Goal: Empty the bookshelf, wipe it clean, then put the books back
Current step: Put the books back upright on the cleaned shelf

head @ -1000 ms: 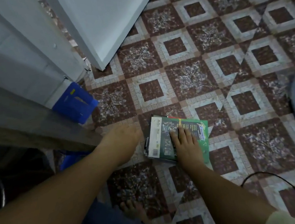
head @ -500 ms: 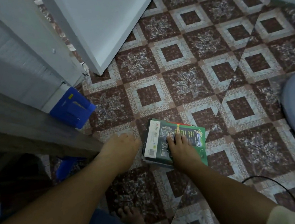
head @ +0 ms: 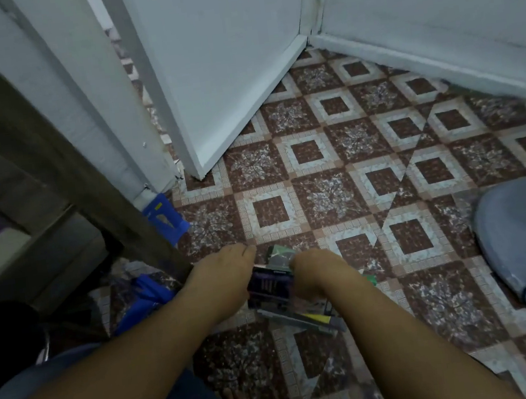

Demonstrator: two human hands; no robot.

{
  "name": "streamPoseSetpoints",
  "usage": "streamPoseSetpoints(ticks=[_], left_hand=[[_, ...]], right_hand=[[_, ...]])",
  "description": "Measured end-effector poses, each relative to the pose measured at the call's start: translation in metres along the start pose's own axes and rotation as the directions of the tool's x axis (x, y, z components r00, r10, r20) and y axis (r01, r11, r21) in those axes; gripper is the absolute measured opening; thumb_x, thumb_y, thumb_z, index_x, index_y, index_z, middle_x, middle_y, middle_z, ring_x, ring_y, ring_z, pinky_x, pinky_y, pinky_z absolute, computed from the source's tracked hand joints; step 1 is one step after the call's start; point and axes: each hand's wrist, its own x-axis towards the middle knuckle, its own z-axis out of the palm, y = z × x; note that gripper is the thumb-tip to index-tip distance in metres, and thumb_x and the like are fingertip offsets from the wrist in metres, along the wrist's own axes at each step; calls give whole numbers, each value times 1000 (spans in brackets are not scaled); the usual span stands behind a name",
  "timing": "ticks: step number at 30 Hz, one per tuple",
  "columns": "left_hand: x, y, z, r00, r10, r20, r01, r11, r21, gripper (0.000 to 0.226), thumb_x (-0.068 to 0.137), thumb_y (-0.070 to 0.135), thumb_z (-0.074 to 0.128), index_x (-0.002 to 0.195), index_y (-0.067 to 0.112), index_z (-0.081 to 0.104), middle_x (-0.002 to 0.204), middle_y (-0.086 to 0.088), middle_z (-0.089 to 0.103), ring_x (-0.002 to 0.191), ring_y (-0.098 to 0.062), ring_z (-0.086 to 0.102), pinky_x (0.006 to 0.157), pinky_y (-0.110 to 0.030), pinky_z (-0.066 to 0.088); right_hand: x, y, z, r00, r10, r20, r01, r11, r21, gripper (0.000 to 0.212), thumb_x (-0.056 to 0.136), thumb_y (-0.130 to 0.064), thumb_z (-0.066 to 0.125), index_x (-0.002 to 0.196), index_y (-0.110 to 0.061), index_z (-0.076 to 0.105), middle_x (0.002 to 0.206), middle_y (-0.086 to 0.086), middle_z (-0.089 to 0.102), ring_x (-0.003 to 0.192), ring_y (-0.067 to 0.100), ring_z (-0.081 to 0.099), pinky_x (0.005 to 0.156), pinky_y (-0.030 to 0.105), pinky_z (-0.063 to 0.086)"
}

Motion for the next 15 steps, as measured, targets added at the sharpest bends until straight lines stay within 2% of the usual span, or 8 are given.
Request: streamPoseSetpoints(ticks=[2,4,7,11,13,15], left_hand=[[-14,7,-12,998,-10,-56,13,998,60,69,86,27,69,143,16,31,140,-4,43,126,-22,44,98,-35,43],[-36,12,-26,997,-43,-56,47,996,70,61,81,29,75,130,19,41,125,-3,53,113,-23,53,86,-37,47],[-73,10,-52,995,-96,-22,97,995,18,45,76,40,78,109,24,53,103,-2,60,91,-24,60,72,-37,50],[-135,-13,-86,990,-110,-83,103,991,-86,28,74,44,76,89,26,59,85,4,58,79,-17,58,69,-33,51],[-172,-26,-94,979,-157,-132,133,975,-175,21,79,41,72,87,28,57,84,8,57,79,-11,57,68,-31,50],[-203,-39,-95,962,-208,-175,169,962,-213,19,85,40,68,96,28,58,90,9,59,82,-7,56,73,-28,50]], right_hand=[[-25,-16,-18,996,-56,62,57,998,-16,30,91,-20,59,117,-8,61,106,10,64,86,26,59,76,37,53],[-55,-34,-38,990,-97,102,99,995,-19,27,93,-20,56,115,-6,59,96,8,61,75,23,54,66,34,48],[-97,-61,-63,989,-107,103,114,992,-62,16,91,-21,54,97,-11,64,75,4,54,60,20,48,54,30,44],[-138,-98,-90,982,-182,44,186,975,-122,23,87,-21,53,102,-10,67,79,6,59,61,22,50,54,30,42],[-154,-121,-102,975,-223,0,219,957,-189,22,86,-17,57,105,-10,66,86,6,61,68,20,55,58,29,46],[-166,-146,-109,969,-237,-63,214,942,-259,33,83,-16,67,115,-14,62,105,6,63,92,22,61,79,36,53]])
